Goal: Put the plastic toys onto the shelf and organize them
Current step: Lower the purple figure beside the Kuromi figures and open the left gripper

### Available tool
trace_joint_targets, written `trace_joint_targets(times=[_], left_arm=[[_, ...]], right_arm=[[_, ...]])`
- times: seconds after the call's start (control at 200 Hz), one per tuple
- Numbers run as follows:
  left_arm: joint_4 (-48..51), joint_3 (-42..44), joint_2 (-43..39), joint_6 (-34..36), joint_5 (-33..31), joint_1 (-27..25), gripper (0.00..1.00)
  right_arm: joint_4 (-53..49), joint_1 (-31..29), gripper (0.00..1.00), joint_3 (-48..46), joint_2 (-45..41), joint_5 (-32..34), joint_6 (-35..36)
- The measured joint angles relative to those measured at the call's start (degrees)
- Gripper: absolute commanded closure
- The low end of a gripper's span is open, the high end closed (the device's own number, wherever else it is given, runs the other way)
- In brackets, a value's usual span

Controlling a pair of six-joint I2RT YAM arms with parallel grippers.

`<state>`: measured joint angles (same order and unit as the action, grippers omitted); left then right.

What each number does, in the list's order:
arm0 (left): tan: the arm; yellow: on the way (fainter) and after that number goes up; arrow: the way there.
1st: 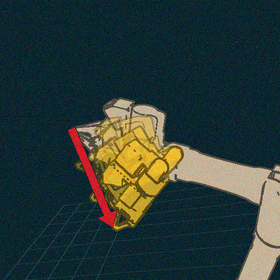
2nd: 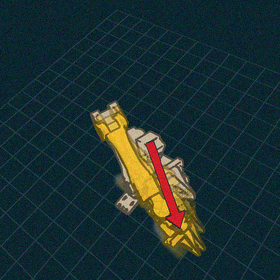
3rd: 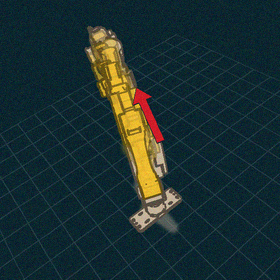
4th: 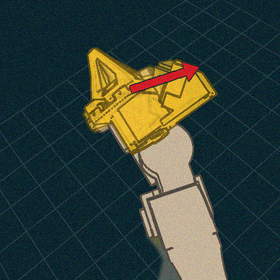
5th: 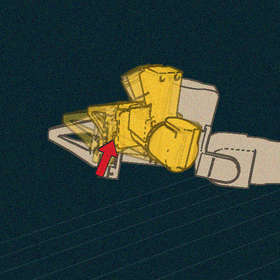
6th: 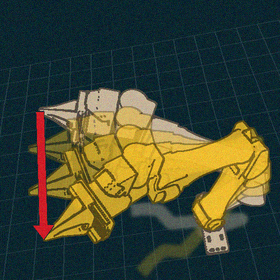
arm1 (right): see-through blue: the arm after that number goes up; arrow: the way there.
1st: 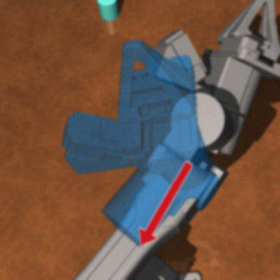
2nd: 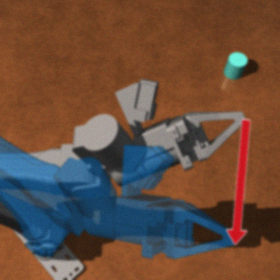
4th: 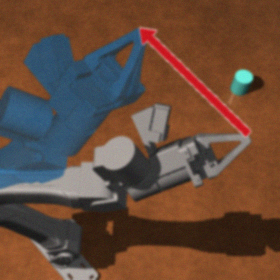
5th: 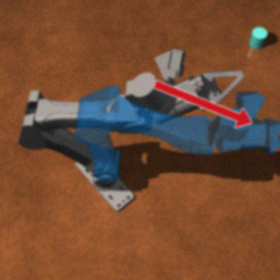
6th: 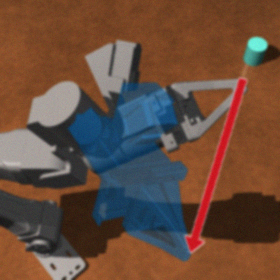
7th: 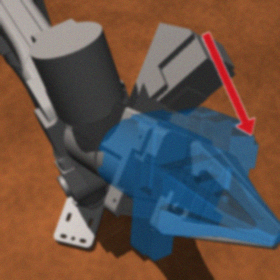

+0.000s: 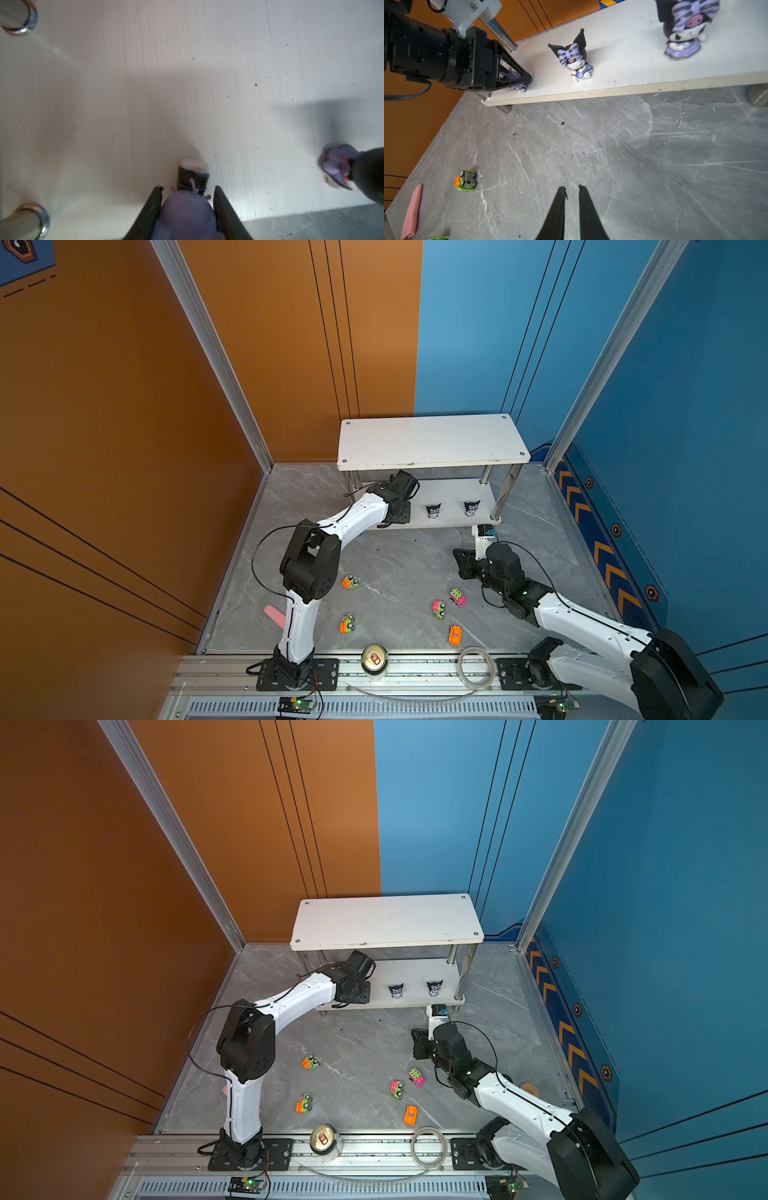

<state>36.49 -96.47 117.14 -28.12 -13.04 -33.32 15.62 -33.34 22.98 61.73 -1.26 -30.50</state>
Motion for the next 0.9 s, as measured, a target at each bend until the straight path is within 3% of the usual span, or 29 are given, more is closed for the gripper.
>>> trace_joint_targets(times=[0.2, 0.325, 0.641, 0.901], left_arm=[[0.0, -0.02, 0.0, 0.02, -0.02, 0.02, 0.68], [0.11, -0.7, 0.48, 0.04, -0.2, 0.22, 0.6], [0.68, -2.03, 0.9, 0.02, -2.29, 0.5, 0.6], [1.07, -2.4, 1.2, -0.28, -3.65, 0.5, 0.52]], right_arm=[[0.0, 0.04, 0.84, 0.0, 0.02, -0.02, -0.04], [0.0, 0.07, 0.84, 0.0, 0.09, -0.13, -0.07], [0.0, 0.37, 0.84, 0.02, 0.44, -0.2, -0.46], [0.0, 0.39, 0.84, 0.09, 0.44, -0.35, -0.46]])
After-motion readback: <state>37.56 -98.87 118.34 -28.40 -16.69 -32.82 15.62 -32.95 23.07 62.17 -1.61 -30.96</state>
